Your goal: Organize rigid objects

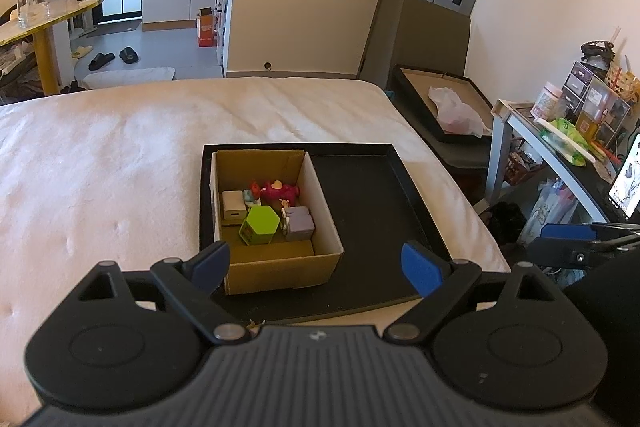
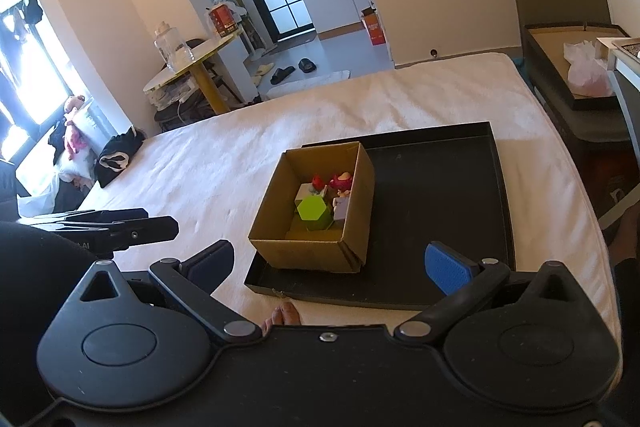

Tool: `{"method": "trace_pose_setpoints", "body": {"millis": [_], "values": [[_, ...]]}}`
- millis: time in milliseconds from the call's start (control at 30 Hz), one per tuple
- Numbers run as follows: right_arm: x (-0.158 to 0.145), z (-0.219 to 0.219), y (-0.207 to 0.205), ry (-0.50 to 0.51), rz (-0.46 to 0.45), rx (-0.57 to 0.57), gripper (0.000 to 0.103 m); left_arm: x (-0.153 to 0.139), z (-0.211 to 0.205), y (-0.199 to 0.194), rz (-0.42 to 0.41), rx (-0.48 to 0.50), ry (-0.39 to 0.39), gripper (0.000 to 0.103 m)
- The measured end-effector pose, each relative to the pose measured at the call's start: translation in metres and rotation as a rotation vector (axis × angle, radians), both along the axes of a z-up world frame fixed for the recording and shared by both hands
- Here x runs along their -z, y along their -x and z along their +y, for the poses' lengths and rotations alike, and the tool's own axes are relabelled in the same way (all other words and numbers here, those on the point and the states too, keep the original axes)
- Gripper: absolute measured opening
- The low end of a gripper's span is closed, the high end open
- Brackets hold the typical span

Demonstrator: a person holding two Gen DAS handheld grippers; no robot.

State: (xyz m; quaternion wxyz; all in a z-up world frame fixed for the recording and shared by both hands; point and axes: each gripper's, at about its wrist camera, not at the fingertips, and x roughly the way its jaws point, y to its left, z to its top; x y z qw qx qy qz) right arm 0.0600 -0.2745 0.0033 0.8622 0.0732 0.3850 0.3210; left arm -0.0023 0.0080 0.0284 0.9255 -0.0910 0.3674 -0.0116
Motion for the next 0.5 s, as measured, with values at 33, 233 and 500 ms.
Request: {"method": "trace_pose_setpoints", "body": {"millis": [33,233,500], "values": [[-0.0003,-0.0001,0.0004,0.002,0.000,0.001,0.103,0.0002,0.0000,-0.0002,0.000,-0.001,0.000,0.092],[-0.0006,0.0002,-0.0002,0.015,-0.003,0.007,0.103,-0.0003,-0.0003,-0.0008,0.002,-0.006,-0.003,0.092],[-0.0006,0.0002,0.0008,0.016,-0.006,0.003,0.103,0.0008,0.0012,0.0001,0.007,-0.012,0.001,0.092]]}}
